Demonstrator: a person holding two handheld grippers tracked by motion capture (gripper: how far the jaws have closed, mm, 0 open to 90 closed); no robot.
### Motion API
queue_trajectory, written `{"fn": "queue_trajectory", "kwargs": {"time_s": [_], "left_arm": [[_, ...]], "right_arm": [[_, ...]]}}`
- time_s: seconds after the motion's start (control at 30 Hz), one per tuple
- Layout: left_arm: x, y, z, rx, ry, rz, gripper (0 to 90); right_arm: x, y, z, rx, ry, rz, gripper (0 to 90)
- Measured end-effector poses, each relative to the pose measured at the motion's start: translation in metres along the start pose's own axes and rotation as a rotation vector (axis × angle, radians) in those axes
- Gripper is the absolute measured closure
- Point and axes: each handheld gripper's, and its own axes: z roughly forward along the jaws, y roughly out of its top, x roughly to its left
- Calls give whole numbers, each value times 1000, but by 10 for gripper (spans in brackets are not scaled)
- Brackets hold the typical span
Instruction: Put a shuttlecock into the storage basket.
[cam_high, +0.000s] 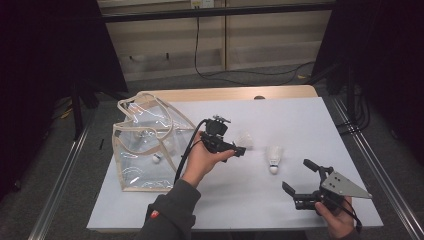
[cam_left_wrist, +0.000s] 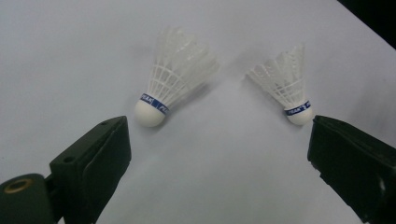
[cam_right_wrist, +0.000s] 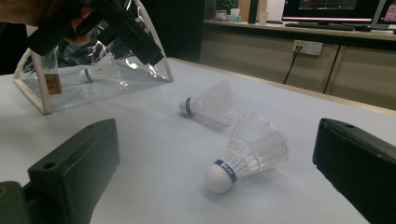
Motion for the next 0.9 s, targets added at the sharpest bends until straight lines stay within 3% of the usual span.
{"fn": "queue_trajectory", "kwargs": {"time_s": [0.9], "left_arm": [[14,-2,32,1,18,1,78]], "right_arm": [[-1,-1,0,8,2,4,4]]}}
